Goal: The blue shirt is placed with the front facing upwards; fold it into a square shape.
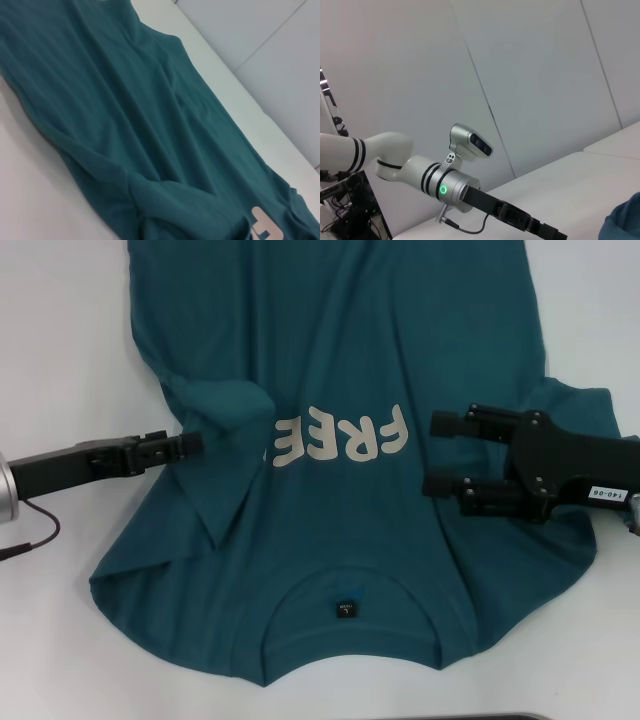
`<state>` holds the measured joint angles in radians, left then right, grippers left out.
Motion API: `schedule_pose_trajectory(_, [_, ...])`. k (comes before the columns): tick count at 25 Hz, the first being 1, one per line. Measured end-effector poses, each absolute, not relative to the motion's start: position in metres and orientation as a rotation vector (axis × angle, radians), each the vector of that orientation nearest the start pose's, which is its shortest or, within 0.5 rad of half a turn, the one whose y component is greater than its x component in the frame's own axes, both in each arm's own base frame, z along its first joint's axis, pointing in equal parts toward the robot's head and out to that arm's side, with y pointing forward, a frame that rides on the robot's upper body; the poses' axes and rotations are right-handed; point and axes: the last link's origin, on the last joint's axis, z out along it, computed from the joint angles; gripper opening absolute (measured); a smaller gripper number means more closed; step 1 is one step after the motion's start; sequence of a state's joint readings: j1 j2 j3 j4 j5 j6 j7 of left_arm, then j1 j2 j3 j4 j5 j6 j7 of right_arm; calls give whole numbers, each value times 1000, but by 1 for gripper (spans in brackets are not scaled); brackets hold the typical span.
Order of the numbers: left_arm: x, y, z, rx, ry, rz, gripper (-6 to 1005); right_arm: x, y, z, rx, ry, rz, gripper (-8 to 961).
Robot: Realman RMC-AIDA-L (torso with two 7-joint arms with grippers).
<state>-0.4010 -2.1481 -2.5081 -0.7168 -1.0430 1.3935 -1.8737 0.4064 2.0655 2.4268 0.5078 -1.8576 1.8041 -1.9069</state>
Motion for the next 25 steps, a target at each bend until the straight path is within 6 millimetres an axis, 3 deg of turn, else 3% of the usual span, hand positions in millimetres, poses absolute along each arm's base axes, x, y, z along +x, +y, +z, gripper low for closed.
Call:
schedule_pose_trajectory(7, [-313, 304, -22, -2348, -1467, -633, 736, 272, 264, -7, -2764, 636, 1084, 831])
schedule_pose_trajectory(18, [-288, 303, -41, -2516, -1435, -623, 737, 273, 265, -5, -2764, 649, 1082, 830])
schedule_pose_trajectory(25, [-285, 307, -38, -2530, -1414, -622, 737, 273, 264, -5, -2767, 648, 1085, 829])
